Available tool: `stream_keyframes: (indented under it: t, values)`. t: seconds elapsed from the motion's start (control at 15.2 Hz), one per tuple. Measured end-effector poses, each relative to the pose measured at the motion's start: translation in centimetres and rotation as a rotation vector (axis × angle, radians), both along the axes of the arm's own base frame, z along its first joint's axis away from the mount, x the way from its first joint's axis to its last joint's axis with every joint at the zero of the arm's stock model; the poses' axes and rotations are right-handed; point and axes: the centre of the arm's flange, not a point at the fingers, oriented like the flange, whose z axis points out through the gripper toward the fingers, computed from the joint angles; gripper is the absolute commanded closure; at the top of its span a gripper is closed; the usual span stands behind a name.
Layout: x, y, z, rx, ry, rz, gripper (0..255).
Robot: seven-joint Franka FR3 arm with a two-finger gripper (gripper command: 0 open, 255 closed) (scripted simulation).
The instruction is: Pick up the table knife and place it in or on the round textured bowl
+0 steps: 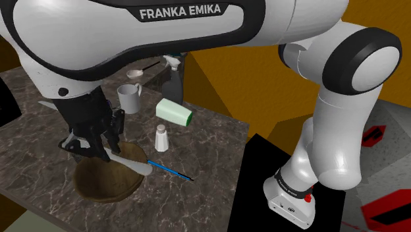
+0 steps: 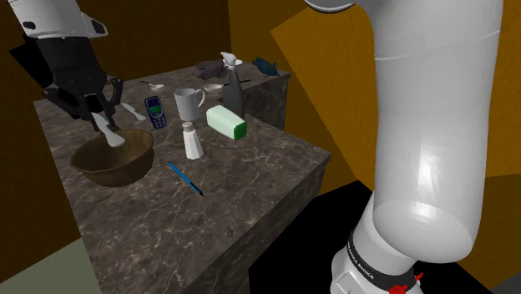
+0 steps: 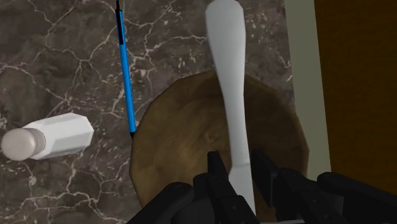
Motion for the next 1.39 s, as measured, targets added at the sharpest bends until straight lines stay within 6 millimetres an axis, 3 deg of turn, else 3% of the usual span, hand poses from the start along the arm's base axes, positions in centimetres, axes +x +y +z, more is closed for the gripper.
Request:
stream_keyframes:
  t: [0.66, 1.12, 1.19, 1.39]
  values:
    - [0.0, 0.0, -5.3, 0.0, 0.0, 0.0, 255]
    - [0.1, 0.1, -5.7, 0.004, -0.004, 0.0, 255]
    - [0.1, 0.1, -5.7, 0.003, -0.004, 0.0, 0]
    - [0.1, 0.0, -5.9, 0.001, -0.001, 0.0, 0]
